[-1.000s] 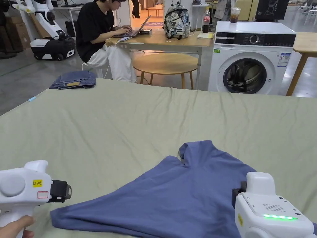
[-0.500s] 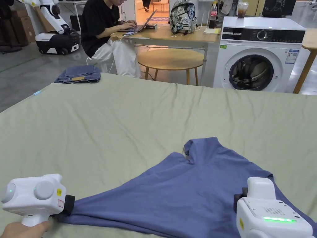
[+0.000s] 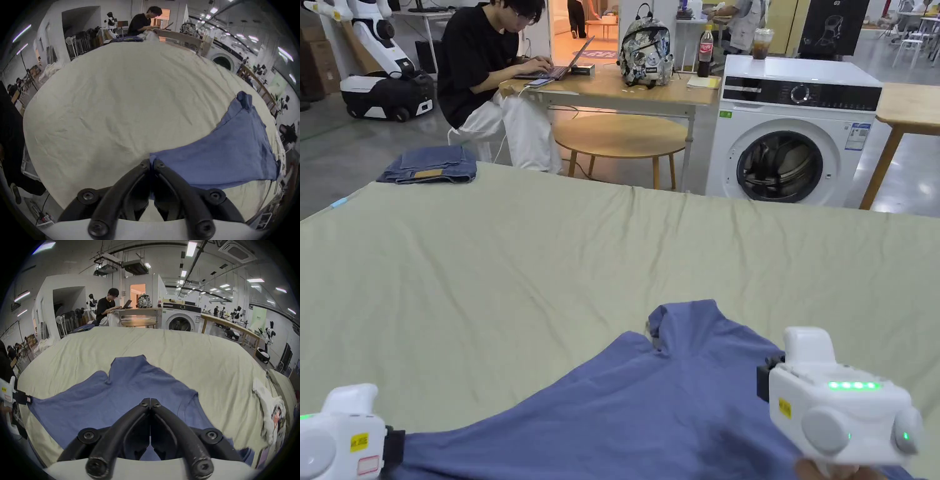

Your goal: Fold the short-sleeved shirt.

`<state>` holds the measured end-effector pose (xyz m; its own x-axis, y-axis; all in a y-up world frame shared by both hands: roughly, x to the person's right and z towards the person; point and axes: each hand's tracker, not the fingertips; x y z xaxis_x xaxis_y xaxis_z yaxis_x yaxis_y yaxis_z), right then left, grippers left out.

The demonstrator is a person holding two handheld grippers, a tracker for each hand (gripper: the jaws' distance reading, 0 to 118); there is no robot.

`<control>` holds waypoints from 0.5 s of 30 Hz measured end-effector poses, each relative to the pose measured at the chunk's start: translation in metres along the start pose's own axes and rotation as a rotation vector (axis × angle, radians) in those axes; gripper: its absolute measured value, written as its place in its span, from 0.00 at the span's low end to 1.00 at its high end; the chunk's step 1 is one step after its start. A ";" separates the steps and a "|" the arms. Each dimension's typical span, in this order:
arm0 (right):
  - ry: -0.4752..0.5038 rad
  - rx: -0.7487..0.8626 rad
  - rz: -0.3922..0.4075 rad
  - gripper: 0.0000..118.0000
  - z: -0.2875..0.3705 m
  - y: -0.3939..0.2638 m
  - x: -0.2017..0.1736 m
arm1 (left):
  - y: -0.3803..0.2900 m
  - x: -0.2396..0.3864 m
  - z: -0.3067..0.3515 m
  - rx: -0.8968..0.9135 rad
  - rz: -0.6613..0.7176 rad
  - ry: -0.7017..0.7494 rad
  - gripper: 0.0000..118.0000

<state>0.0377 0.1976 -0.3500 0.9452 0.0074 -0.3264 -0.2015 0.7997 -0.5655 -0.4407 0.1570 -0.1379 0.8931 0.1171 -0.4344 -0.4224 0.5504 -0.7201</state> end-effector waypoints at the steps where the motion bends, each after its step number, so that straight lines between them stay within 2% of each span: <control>1: 0.026 -0.022 -0.007 0.00 -0.014 0.015 0.007 | -0.001 0.000 0.002 0.006 0.004 -0.007 0.00; 4: 0.022 -0.113 0.001 0.01 -0.055 0.054 0.022 | -0.002 0.008 0.004 0.012 0.006 -0.015 0.00; 5: 0.027 -0.132 0.006 0.05 -0.068 0.061 0.025 | -0.002 0.009 0.003 0.010 0.008 -0.016 0.00; 6: 0.037 -0.151 0.010 0.12 -0.080 0.070 0.028 | -0.002 0.010 0.002 0.013 0.012 -0.019 0.00; 10: 0.054 -0.275 0.066 0.50 -0.137 0.090 0.033 | 0.000 0.013 -0.003 0.004 0.020 -0.016 0.00; 13: 0.086 -0.344 0.066 0.53 -0.172 0.095 0.036 | 0.002 0.011 -0.016 0.001 0.022 -0.018 0.00; 15: 0.075 -0.374 0.083 0.57 -0.191 0.094 0.035 | 0.006 0.013 -0.017 -0.001 0.015 -0.011 0.00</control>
<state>0.0027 0.1584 -0.5587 0.9030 0.0078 -0.4296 -0.3695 0.5241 -0.7673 -0.4340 0.1480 -0.1570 0.8884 0.1341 -0.4390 -0.4355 0.5480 -0.7141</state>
